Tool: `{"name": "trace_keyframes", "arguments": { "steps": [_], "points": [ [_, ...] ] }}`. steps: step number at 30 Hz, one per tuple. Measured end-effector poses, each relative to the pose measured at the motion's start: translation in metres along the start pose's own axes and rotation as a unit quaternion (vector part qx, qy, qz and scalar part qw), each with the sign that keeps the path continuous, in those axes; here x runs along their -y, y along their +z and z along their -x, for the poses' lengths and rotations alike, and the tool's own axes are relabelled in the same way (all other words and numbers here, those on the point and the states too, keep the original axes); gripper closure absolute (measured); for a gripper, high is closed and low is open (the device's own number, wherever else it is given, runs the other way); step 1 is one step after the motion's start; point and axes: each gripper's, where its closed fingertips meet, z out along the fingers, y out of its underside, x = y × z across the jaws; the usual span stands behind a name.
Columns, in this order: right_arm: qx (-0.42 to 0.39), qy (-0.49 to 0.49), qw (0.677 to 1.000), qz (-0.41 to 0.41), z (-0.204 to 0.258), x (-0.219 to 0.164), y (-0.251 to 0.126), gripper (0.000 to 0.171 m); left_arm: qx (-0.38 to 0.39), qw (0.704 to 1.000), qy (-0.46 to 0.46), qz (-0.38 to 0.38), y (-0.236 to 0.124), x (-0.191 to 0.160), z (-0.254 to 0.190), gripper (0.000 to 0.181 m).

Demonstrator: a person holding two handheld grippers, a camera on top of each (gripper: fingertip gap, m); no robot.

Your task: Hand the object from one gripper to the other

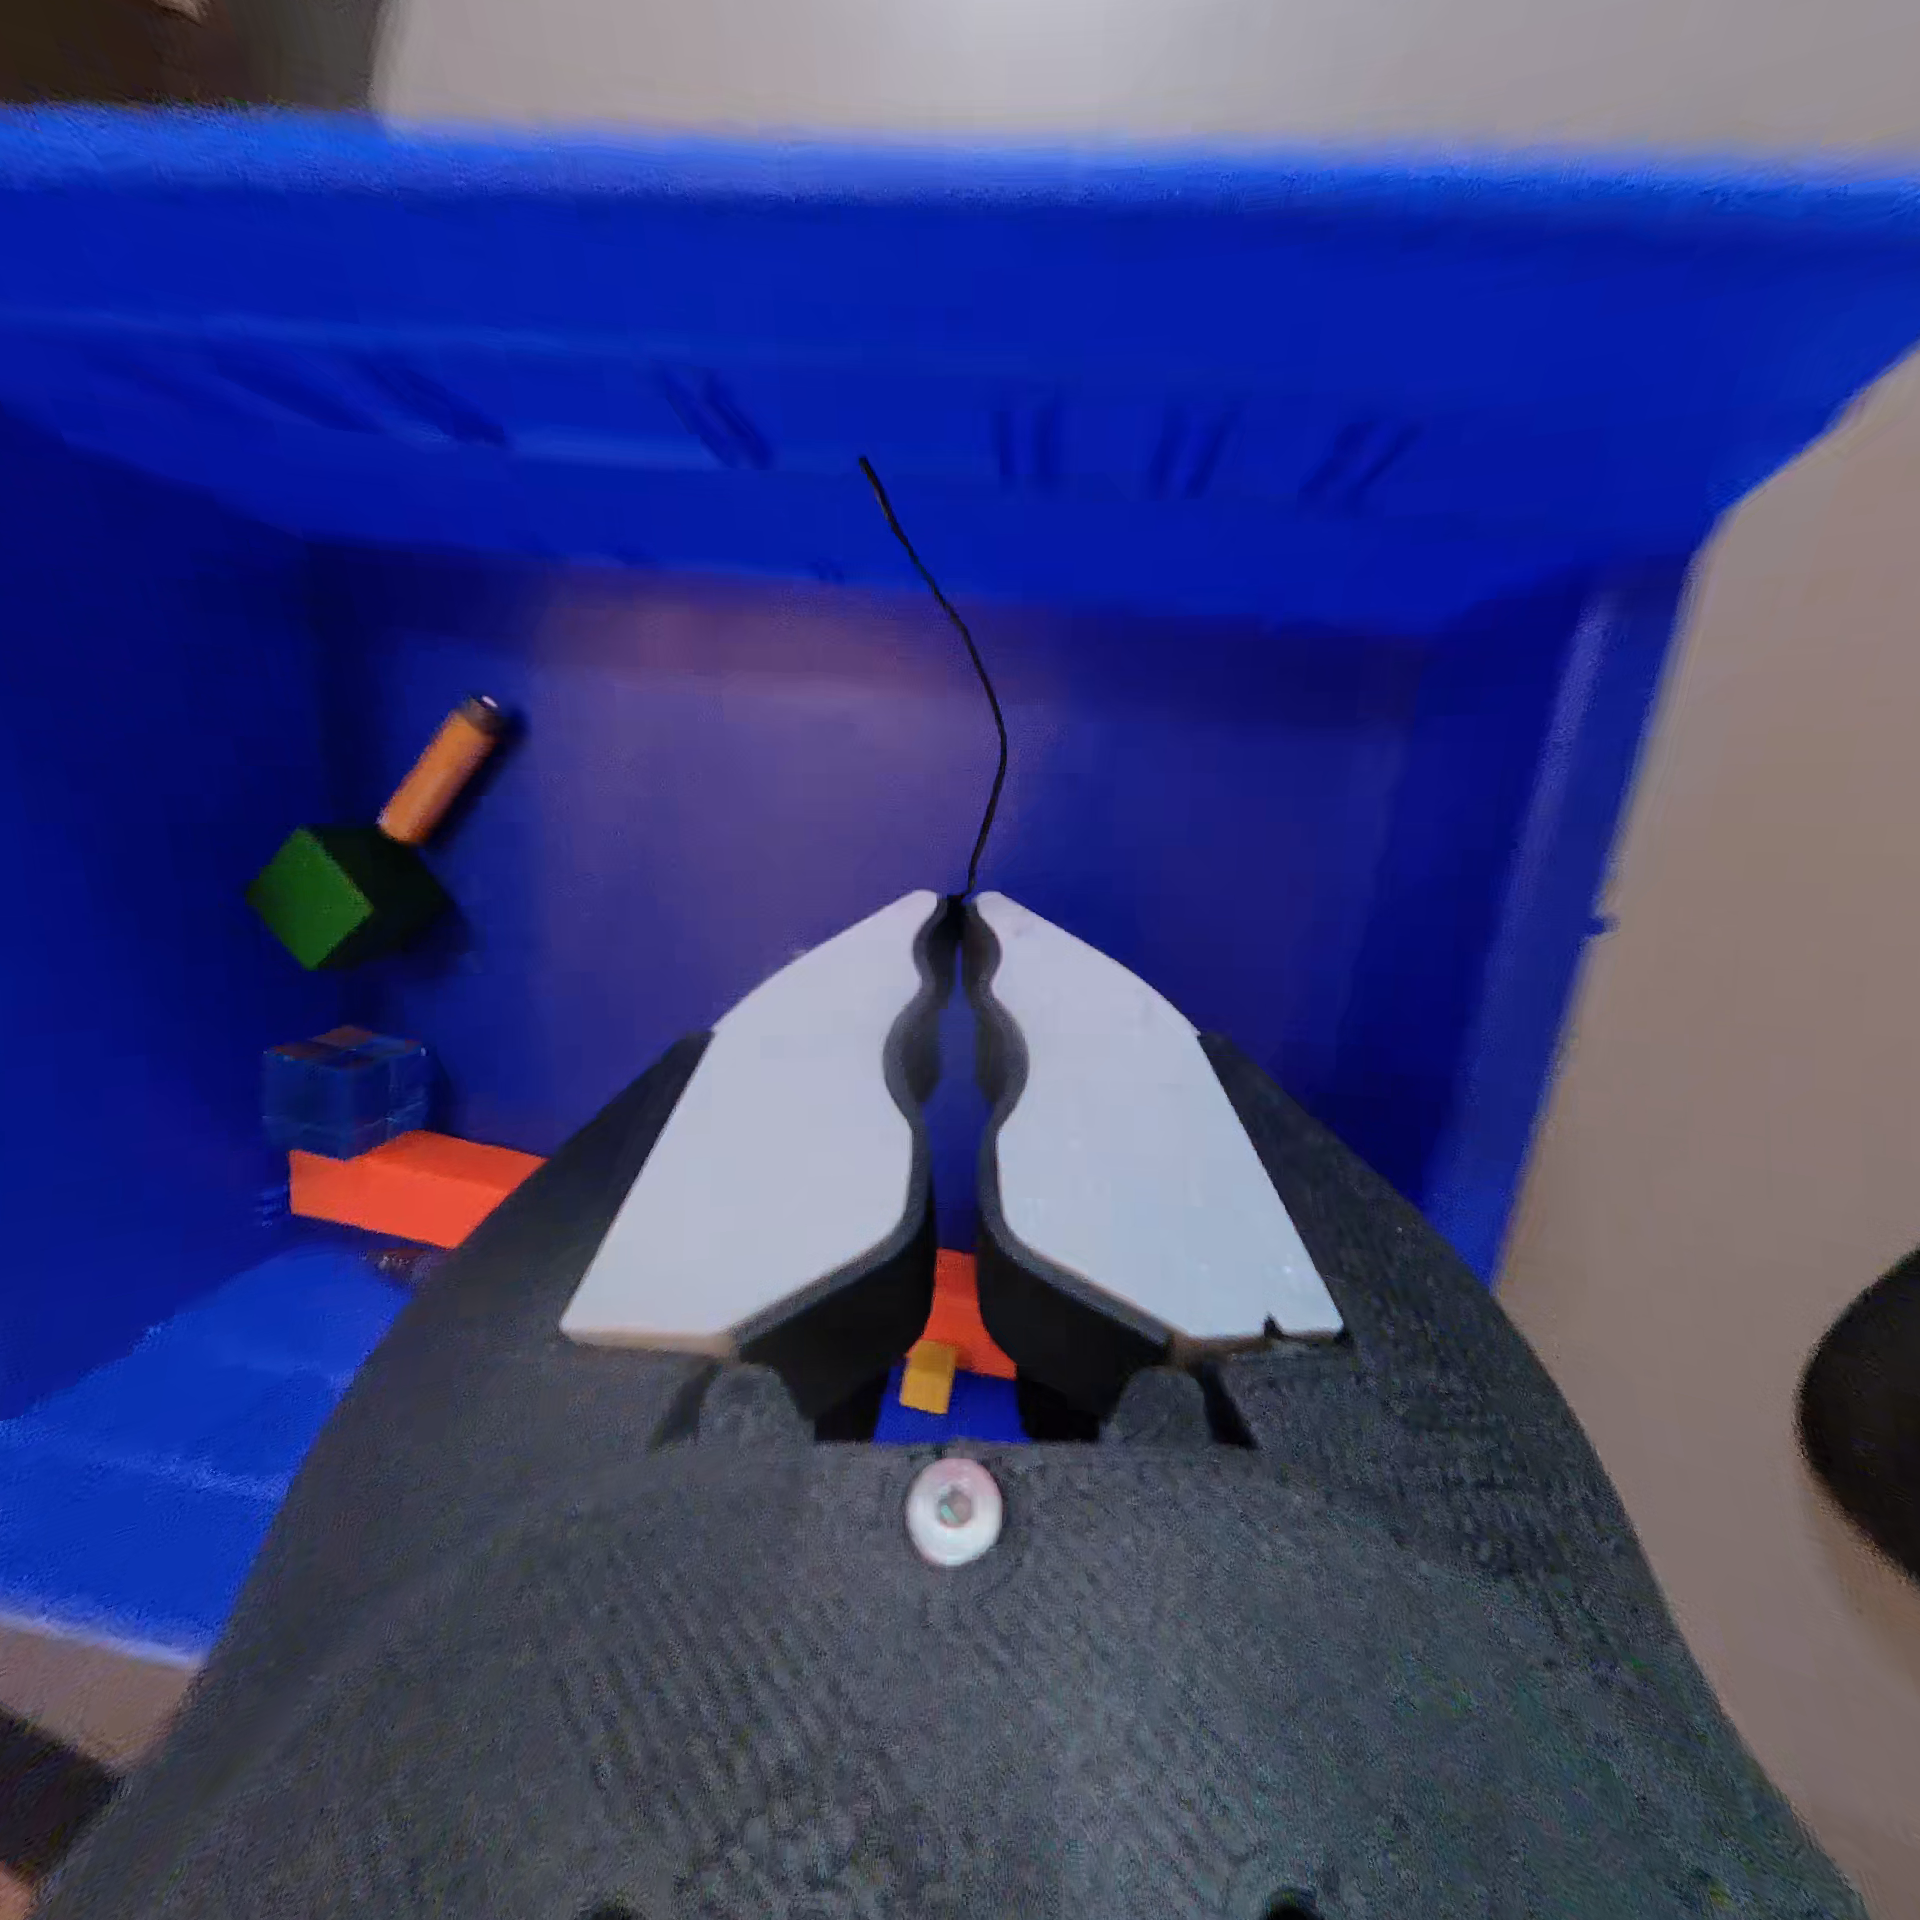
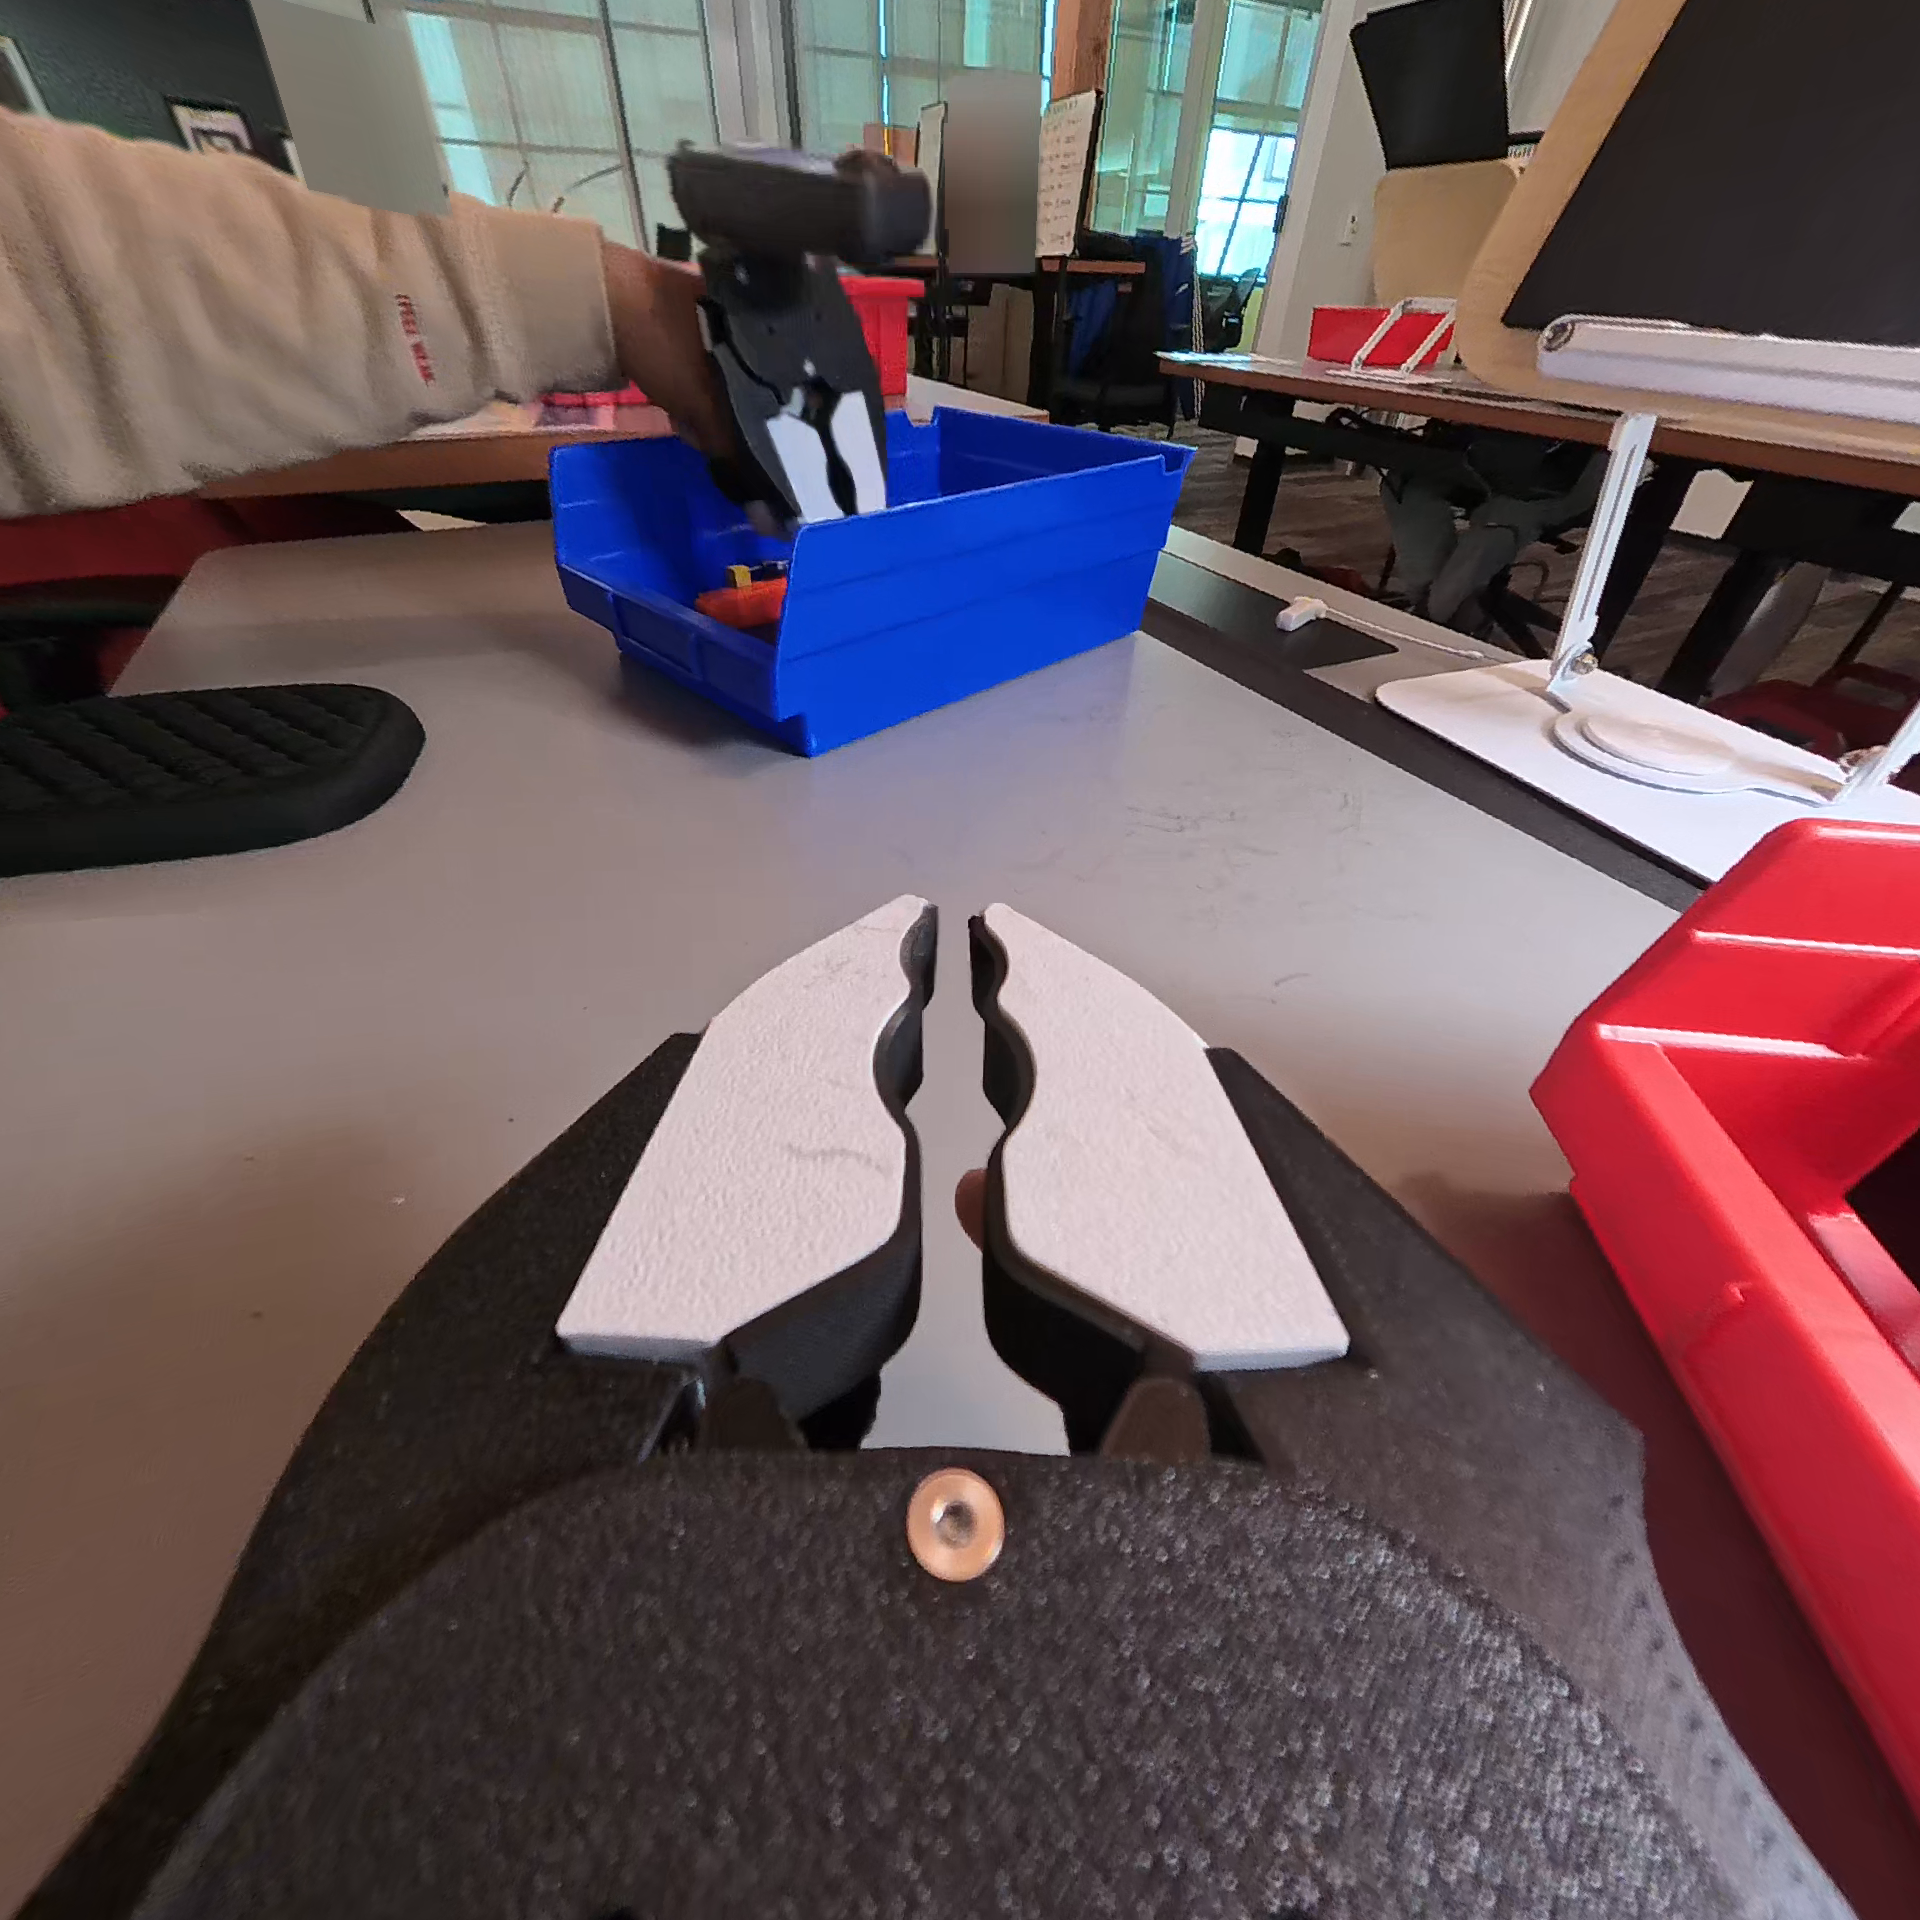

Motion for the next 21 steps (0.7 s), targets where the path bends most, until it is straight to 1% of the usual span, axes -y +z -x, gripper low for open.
{"name": "trace_keyframes", "arguments": {
  "steps": [2,4,6,8,10,12,14,15,17,21],
  "points": [
    [0.003,0.007,1.0,-0.009,0.001,0.003,0.0,0.164,0.008,0.996,-0.02,-0.087,-0.028,0.019,-0.008,0.179],
    [0.008,0.018,1.0,-0.022,0.003,0.008,0.002,0.162,0.004,0.976,-0.034,-0.213,-0.061,0.051,-0.025,0.18],
    [0.013,0.028,0.999,-0.042,0.006,0.02,0.007,0.159,-0.013,0.935,-0.054,-0.35,-0.096,0.087,-0.049,0.18],
    [0.022,0.033,0.997,-0.066,0.012,0.04,0.015,0.158,-0.061,0.878,-0.075,-0.468,-0.124,0.123,-0.08,0.18],
    [0.035,0.025,0.995,-0.091,0.023,0.066,0.024,0.158,-0.125,0.822,-0.092,-0.548,-0.137,0.156,-0.114,0.18],
    [0.06,0.028,0.99,-0.123,0.038,0.097,0.031,0.158,-0.185,0.786,-0.094,-0.583,-0.135,0.182,-0.146,0.18],
    [0.09,0.044,0.984,-0.144,0.052,0.121,0.035,0.156,-0.23,0.762,-0.086,-0.6,-0.129,0.202,-0.174,0.18],
    [0.1,0.047,0.983,-0.145,0.057,0.127,0.037,0.156,-0.242,0.753,-0.081,-0.607,-0.126,0.208,-0.185,0.18],
    [0.103,0.033,0.986,-0.128,0.062,0.124,0.04,0.155,-0.252,0.755,-0.07,-0.601,-0.115,0.214,-0.201,0.18],
    [0.121,0.034,0.984,-0.13,0.069,0.112,0.041,0.16,-0.271,0.766,-0.069,-0.578,-0.098,0.211,-0.217,0.18]
  ]
}}
